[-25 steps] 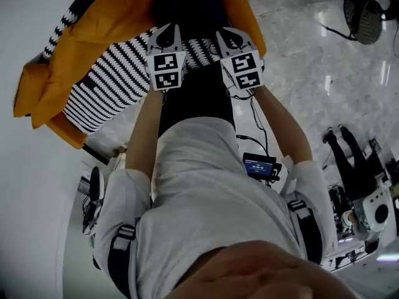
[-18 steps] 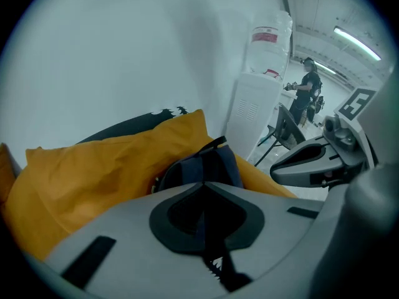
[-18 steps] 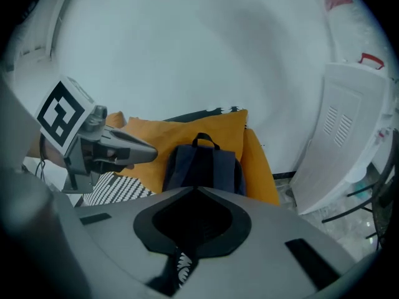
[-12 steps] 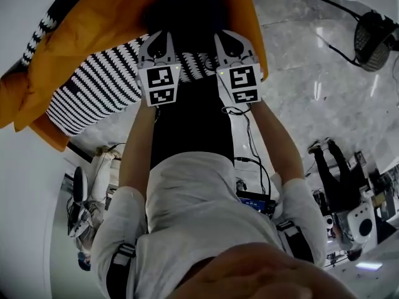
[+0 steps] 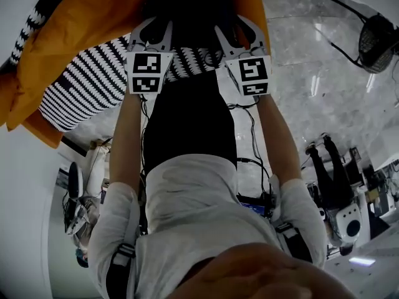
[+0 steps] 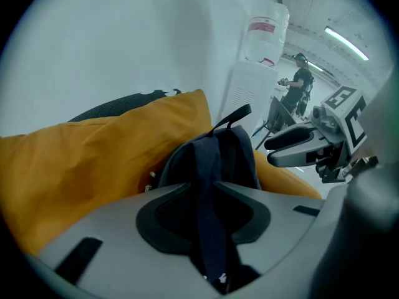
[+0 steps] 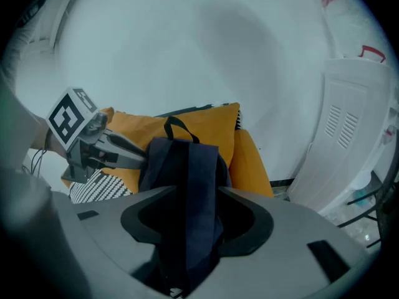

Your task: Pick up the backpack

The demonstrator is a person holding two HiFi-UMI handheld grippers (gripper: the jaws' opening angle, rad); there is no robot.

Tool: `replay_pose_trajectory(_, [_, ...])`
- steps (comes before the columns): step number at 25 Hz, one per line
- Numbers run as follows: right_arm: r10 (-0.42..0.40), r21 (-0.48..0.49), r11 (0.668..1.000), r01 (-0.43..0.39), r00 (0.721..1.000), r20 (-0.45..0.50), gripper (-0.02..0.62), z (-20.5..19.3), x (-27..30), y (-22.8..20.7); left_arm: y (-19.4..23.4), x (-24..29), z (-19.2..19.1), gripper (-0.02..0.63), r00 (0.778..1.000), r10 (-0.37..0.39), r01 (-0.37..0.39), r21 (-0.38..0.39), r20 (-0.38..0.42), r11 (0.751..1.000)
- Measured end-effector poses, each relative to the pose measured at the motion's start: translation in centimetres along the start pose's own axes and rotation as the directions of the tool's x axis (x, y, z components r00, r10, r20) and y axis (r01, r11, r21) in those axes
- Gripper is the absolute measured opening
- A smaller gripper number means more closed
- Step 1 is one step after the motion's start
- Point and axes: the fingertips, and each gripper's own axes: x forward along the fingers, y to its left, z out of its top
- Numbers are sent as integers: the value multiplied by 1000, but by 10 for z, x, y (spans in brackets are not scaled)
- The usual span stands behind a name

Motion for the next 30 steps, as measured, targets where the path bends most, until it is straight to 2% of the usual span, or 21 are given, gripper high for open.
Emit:
replay_pose_trajectory(1, [3, -3, 1000, -3, 1000, -9, 204, -3, 3, 0, 0, 2, 1, 112, 1000, -2, 2, 10, 3, 1000])
replay_pose_trajectory(5, [17, 4, 1000, -17, 1000, -17, 221, -4, 15, 1, -2, 11, 10, 183, 999, -9, 8, 25, 54, 1000])
replay_pose_trajectory(14, [18, 29, 999, -18, 1000, -23, 222, 2, 40, -10, 0, 33, 16, 186, 998, 7, -7, 3, 55, 1000])
replay_pose_trajectory(19, [56, 30, 998, -55, 998, -38, 221, 11, 52, -11, 3, 41, 21, 186, 999, -28, 28, 7, 45, 1000])
replay_pose_trajectory(23, [143, 28, 990, -141, 988, -53, 179, 25, 52, 5, 1, 30, 30, 183, 991, -124, 126, -29, 58, 992])
replay_pose_trajectory(25, [190, 47, 981, -189, 981, -27, 165, 33, 49, 9, -2, 24, 36, 181, 987, -145, 146, -8, 69, 989])
replay_pose_trajectory(26, [207, 57, 977, -206, 978, -18, 159, 37, 47, 9, -3, 23, 41, 167, 988, -138, 138, 5, 76, 990])
replay_pose_trajectory(29, [217, 59, 975, -216, 976, -25, 127, 44, 45, 6, 3, 24, 49, 73, 994, -72, 72, 2, 86, 997])
replay_pose_trajectory(30, [215, 52, 976, -213, 976, -32, 121, 47, 45, 7, 4, 24, 49, 67, 995, -56, 57, -9, 81, 998])
